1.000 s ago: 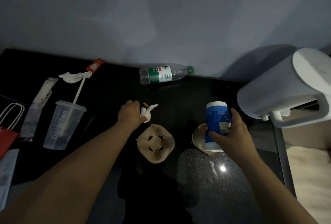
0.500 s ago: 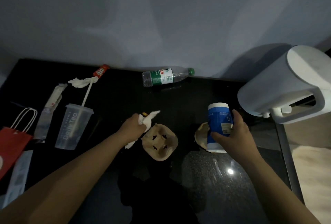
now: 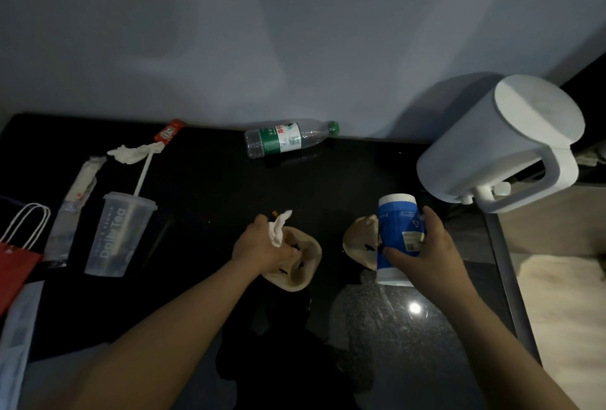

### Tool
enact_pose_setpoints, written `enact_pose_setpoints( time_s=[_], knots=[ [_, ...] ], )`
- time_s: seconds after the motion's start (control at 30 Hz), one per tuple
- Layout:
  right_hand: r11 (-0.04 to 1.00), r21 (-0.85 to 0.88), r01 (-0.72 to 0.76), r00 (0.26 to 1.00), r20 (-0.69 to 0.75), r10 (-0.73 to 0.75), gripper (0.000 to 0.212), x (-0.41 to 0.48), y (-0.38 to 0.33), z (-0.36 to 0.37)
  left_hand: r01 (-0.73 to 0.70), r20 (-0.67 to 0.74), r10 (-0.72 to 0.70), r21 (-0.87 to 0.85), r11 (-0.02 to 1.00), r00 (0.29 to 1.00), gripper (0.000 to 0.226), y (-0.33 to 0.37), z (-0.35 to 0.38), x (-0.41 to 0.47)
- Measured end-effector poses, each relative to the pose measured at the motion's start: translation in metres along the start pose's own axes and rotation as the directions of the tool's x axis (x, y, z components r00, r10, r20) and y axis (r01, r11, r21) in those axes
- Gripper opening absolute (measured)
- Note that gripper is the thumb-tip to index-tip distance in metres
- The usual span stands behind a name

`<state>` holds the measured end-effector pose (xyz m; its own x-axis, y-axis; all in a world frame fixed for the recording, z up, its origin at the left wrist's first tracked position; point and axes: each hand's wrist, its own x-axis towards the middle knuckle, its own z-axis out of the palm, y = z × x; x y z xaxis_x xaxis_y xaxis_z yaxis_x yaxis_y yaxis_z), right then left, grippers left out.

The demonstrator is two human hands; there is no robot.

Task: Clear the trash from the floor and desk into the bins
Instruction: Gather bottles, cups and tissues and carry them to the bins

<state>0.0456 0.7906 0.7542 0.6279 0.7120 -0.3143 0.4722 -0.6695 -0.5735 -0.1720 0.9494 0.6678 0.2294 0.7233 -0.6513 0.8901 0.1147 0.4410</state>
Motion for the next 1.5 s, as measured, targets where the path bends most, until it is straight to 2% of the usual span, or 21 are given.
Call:
enact_pose_setpoints(
  time_s=[0.13, 0.27, 0.37, 0.53, 0.7, 0.83, 0.9, 1.03, 1.2, 1.3, 1.5],
  knots=[
    [1.0, 0.011, -0.024, 1.0, -0.012, 0.024, 0.102, -0.006, 0.009, -0.005, 0.034, -0.068, -0.027, 0.095, 0.995, 0.997, 0.05, 0.0, 0.008, 0.002],
    [0.999, 0.02, -0.042, 0.999, -0.029, 0.042, 0.102, -0.011, 0.013, -0.01, -0.022, -0.104, 0.021, -0.004, 1.0, 0.994, 0.027, -0.005, 0.009, 0.004],
    [0.998, 0.032, -0.049, 0.998, -0.044, 0.051, 0.101, -0.017, 0.011, -0.011, -0.099, -0.109, 0.087, -0.115, 0.988, 0.99, 0.029, -0.006, 0.004, 0.0],
    [0.993, 0.082, -0.085, 0.99, -0.104, 0.093, 0.099, -0.039, 0.006, -0.016, -0.232, -0.14, 0.209, -0.176, 0.957, 0.968, 0.031, 0.008, -0.009, -0.021],
    [0.967, 0.226, -0.116, 0.968, -0.192, 0.161, 0.094, -0.074, 0.016, -0.033, -0.356, -0.156, 0.322, -0.309, 0.882, 0.934, 0.031, 0.046, -0.01, -0.059],
    [0.961, 0.258, -0.098, 0.945, -0.279, 0.171, 0.082, -0.102, 0.04, -0.063, -0.441, -0.192, 0.398, -0.381, 0.812, 0.897, 0.03, 0.084, -0.001, -0.102],
    [0.95, 0.298, -0.096, 0.926, -0.323, 0.195, 0.083, -0.118, 0.057, -0.083, -0.479, -0.2, 0.436, -0.405, 0.779, 0.877, 0.032, 0.102, 0.009, -0.128],
    [0.916, 0.393, -0.075, 0.881, -0.404, 0.245, 0.09, -0.159, 0.104, -0.127, -0.597, -0.229, 0.555, -0.394, 0.699, 0.8, 0.029, 0.146, 0.046, -0.184],
    [0.897, 0.437, -0.067, 0.791, -0.525, 0.315, 0.077, -0.234, 0.196, -0.195, -0.715, -0.216, 0.689, -0.344, 0.609, 0.691, 0.024, 0.21, 0.132, -0.268],
    [0.875, 0.48, -0.061, 0.697, -0.607, 0.381, 0.073, -0.286, 0.256, -0.234, -0.779, -0.168, 0.783, -0.35, 0.521, 0.599, 0.026, 0.248, 0.194, -0.319],
    [0.815, 0.572, -0.091, 0.511, -0.676, 0.531, 0.089, -0.382, 0.351, -0.276, -0.845, 0.034, 0.903, -0.34, 0.413, 0.428, 0.024, 0.308, 0.303, -0.408]
  ],
)
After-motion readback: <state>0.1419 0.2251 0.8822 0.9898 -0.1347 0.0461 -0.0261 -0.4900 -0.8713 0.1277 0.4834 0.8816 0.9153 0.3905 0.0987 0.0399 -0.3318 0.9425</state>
